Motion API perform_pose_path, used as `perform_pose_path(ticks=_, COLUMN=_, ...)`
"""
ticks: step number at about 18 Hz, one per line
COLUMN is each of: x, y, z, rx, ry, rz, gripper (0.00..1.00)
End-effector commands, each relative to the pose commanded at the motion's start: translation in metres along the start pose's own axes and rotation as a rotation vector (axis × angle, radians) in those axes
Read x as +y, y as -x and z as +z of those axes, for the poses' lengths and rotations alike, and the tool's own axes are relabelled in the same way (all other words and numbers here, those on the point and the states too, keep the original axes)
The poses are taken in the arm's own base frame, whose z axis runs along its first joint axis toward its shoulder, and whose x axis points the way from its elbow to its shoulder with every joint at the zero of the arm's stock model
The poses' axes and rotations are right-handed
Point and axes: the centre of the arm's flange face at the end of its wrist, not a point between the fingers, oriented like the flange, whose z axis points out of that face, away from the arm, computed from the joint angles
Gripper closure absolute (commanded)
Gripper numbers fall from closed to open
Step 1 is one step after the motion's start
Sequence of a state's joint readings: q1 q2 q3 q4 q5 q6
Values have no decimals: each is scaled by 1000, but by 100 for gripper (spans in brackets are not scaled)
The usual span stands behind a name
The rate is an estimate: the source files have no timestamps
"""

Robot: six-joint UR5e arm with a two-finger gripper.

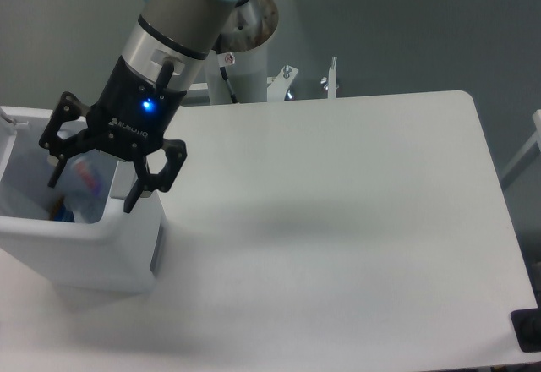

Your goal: Place the trash in the trash can

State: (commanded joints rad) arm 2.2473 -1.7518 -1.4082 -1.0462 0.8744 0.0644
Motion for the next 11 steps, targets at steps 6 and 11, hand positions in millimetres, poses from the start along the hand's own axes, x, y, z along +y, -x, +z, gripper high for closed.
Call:
perform_pose_path(ticks=6, x=-8, y=4, z=-9, rx=-10, ry=-35, rz=64, gripper=0)
perform_pose_path(ticks=11, x=-17, y=44, z=-35, rx=-56, ry=-78, rz=71, gripper=0)
